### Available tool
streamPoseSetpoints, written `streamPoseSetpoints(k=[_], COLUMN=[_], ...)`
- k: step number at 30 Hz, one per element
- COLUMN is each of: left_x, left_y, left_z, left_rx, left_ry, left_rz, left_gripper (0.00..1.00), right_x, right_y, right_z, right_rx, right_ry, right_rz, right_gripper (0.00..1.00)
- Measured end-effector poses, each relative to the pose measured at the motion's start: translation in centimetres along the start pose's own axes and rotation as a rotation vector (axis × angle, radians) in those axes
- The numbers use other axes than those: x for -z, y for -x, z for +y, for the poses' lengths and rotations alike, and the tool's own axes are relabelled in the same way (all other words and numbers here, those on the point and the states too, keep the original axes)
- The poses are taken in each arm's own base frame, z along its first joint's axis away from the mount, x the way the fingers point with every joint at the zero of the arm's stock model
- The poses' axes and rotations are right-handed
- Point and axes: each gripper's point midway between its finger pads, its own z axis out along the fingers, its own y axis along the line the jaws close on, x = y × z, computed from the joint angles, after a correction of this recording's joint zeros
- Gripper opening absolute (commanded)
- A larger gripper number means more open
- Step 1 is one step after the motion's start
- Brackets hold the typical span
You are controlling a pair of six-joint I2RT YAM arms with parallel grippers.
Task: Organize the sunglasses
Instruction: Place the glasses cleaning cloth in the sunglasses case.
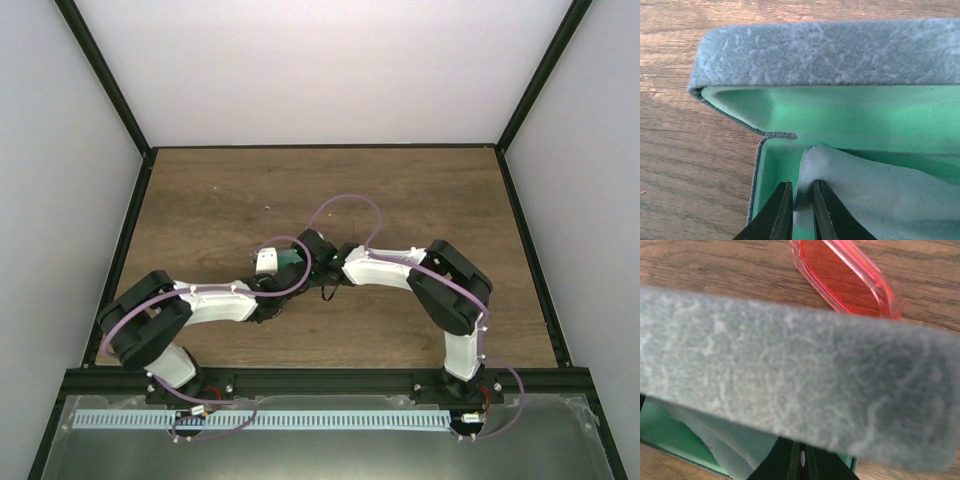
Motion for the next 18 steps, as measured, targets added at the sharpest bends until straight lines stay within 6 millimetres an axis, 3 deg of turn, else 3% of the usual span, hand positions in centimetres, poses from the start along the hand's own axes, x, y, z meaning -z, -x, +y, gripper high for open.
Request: streamPoseSetpoints(k=[3,8,13,18], left_x=[-0.05,-0.11,-0.10,0.08], left_y=[-0.01,-0.07,-0.20,-0.12], left_z=[0.11,0.22,0.46,0.59], left_rx=[0.001,0.011,0.007,0.009], left_ry=[0.004,0.008,0.016,0.017], left_rz=[0.002,0.005,0.010,0.011], left_gripper=[0.25,0.29,0.30,0.30], right_x=[0.00,0.00,0.00,0.06], right_y=[0.04,0.03,0.08,0.26], right_z=[-0.04,-0.05,-0.11,0.02], right_rx=[0.000,0.000,0.007,0.013], right_ry=[-0.002,-0.003,-0.006,-0.001], right_rz=[-0.002,-0.002,-0.004,-0.011], right_gripper=[0.01,0.02,0.26,0.31])
